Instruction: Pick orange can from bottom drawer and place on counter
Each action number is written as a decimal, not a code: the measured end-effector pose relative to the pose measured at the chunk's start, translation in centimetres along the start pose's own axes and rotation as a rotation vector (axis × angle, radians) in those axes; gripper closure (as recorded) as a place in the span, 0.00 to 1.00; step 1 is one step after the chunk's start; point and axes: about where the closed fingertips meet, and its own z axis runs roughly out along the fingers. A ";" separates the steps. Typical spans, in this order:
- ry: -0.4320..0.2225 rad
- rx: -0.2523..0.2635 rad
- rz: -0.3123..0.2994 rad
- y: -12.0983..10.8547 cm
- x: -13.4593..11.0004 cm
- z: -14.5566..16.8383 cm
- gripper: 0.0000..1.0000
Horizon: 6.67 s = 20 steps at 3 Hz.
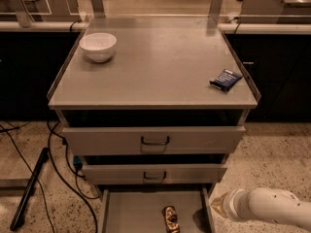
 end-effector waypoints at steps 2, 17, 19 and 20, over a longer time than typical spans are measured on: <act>-0.027 0.005 0.069 1.4 2.5 5.4 1.00; -0.318 -0.104 0.160 10.7 2.1 26.4 0.14; -0.297 -0.063 0.193 9.9 1.4 28.2 0.20; -0.287 -0.039 0.210 9.6 0.9 28.8 0.25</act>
Offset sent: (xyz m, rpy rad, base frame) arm -0.0055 0.0163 -0.0998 0.0629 -0.0335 -0.1272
